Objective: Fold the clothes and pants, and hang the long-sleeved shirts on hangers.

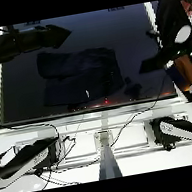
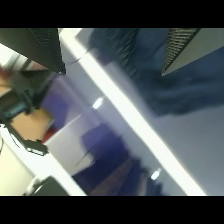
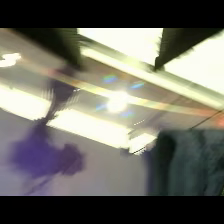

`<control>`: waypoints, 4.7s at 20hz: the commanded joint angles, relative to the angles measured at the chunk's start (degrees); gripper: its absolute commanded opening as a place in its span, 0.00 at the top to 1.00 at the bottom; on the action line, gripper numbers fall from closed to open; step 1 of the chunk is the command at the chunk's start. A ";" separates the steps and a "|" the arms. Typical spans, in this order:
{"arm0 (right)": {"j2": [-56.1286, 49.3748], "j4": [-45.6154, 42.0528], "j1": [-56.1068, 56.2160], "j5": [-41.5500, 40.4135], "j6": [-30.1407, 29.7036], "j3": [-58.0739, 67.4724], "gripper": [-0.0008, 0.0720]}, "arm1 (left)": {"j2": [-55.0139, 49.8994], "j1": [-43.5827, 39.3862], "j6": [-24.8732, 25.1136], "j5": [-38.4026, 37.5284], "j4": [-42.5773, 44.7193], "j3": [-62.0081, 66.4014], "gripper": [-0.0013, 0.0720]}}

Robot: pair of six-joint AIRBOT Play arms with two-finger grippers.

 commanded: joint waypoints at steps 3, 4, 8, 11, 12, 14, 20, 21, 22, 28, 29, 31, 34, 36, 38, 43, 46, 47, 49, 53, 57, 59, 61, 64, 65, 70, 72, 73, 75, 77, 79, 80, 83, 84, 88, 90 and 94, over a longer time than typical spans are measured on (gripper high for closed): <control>-0.44 16.92 0.52 -15.26 -0.96 -16.57 0.25 | 0.02 11.65 -4.20 -9.07 14.43 -0.13 0.04; -1.33 19.50 1.16 -16.52 -0.94 -17.14 0.25 | 0.02 14.60 -4.17 -11.85 15.30 -0.55 0.04; -7.56 28.79 3.06 -18.84 -0.96 -16.87 0.25 | 0.11 25.73 -3.28 -21.64 15.21 -6.97 0.04; -11.56 30.69 3.17 -19.89 -0.96 -16.87 0.25 | 0.11 30.64 -3.26 -21.84 15.28 -15.17 0.04; -12.26 30.60 3.17 -21.16 -0.96 -16.87 0.25 | 0.11 31.80 -3.10 -21.84 15.30 -17.81 0.04; -12.57 30.69 3.17 -23.50 -0.98 -16.87 0.28 | 0.09 33.66 -1.36 -22.12 15.32 -22.99 0.04; -12.55 30.95 3.17 -27.82 -1.31 -16.87 0.85 | -0.02 39.71 0.83 -19.65 25.46 -34.71 0.04; -12.57 30.88 3.17 -27.56 -1.84 -16.87 0.90 | -0.02 41.68 1.05 -19.63 25.57 -36.48 0.04; -12.55 30.86 3.17 -27.12 -2.56 -16.87 0.94 | -0.02 43.45 2.01 -19.63 25.55 -38.05 0.04; -12.55 30.91 3.17 -27.34 -3.10 -16.87 0.94 | -0.02 46.31 8.98 -11.52 20.90 -48.81 0.12; -12.55 30.88 3.17 -27.21 -3.10 -16.87 0.94 | -0.04 46.29 9.05 -8.11 18.51 -50.31 0.12; -12.55 30.88 3.17 -27.17 -3.10 -16.87 0.94 | -1.27 46.29 10.58 -6.27 13.99 -51.98 0.15; -12.55 30.88 3.17 -27.26 -3.10 -16.87 0.94 | -5.29 44.26 13.66 -5.16 8.87 -52.17 0.22; -12.55 30.86 3.17 -27.15 -3.10 -16.87 0.94 | -7.63 42.23 15.56 -3.21 6.64 -52.15 0.36; -12.50 30.84 3.17 -27.10 -3.10 -16.87 0.94 | -9.11 40.61 15.72 -0.04 5.16 -52.15 0.36; -12.50 30.64 3.17 -26.91 -4.61 -16.87 0.94 | -9.35 40.04 17.44 3.15 -0.31 -52.06 0.92; -11.50 30.45 3.17 -25.86 -7.13 -16.87 0.94 | -9.33 40.04 19.87 2.10 -3.85 -51.32 0.98; -9.92 30.45 3.17 -25.62 -9.05 -16.87 0.94 | -9.22 40.04 21.07 0.15 -5.20 -50.21 0.98; -5.14 30.12 3.17 -25.38 -11.04 -16.17 0.94 | -7.91 40.04 22.45 -5.60 -7.39 -46.03 0.98; 7.43 30.51 3.17 -22.25 -13.60 -8.15 0.94 | 2.03 40.04 22.32 -11.93 -10.62 -32.52 0.98; 19.58 31.78 3.17 -20.85 -13.62 5.57 0.94 | 15.52 40.15 22.34 -8.68 -20.65 -18.99 0.98; 24.48 34.36 3.17 -20.85 -13.60 12.37 0.94 | 22.05 40.17 22.36 -3.72 -24.96 -14.10 0.98; 28.87 35.21 3.17 -20.85 -13.40 17.84 0.94 | 29.70 40.26 22.38 4.20 -26.05 -10.93 0.98; 34.38 35.58 3.17 -20.85 -10.14 21.99 0.94 | 40.54 40.28 22.38 17.99 -23.71 -10.64 0.98; 35.87 36.79 3.17 -20.87 -8.41 22.16 0.94 | 43.74 40.28 22.36 21.81 -22.03 -10.67 0.98; 37.38 44.19 3.17 -19.71 -4.85 22.10 0.94 | 52.81 40.28 22.34 34.80 -13.27 -10.69 0.98; 35.01 42.29 3.17 -19.50 -1.73 22.08 0.94 | 50.60 40.28 22.32 31.65 -12.15 -11.10 0.98; 33.18 41.38 3.17 -19.17 0.13 21.57 0.94 | 48.30 40.28 22.29 27.43 -12.15 -11.28 0.98; 28.79 40.19 3.17 -18.23 2.78 18.80 0.94 | 40.92 40.28 20.65 14.69 -12.11 -11.32 0.98; 22.88 39.28 3.72 -19.10 3.39 14.53 0.94 | 31.06 39.87 17.77 4.94 -12.13 -11.61 0.98; 15.58 38.21 6.82 -25.49 3.34 9.77 0.94 | 20.31 36.65 17.81 3.69 -11.19 -12.87 0.98; 11.50 37.22 9.31 -30.56 3.17 7.69 0.94 | 14.86 34.12 17.84 3.76 -9.97 -13.16 0.98; -3.04 30.99 16.98 -46.05 3.10 6.14 0.94 | -2.14 24.17 17.77 3.93 -5.49 -13.20 0.98; -6.64 30.60 17.73 -49.20 3.17 6.47 0.94 | -6.03 21.99 17.22 3.93 -4.35 -13.20 0.98; -11.67 29.64 13.16 -50.29 3.19 9.05 0.94 | -10.27 19.89 10.91 3.43 -1.86 -13.20 0.98; -11.65 26.51 9.11 -45.31 3.19 11.15 0.94 | -7.76 20.11 7.15 0.31 -1.84 -13.20 0.98; -11.65 17.90 1.25 -24.44 3.17 15.89 0.94 | -2.03 18.75 -0.31 -18.01 2.03 -13.22 0.98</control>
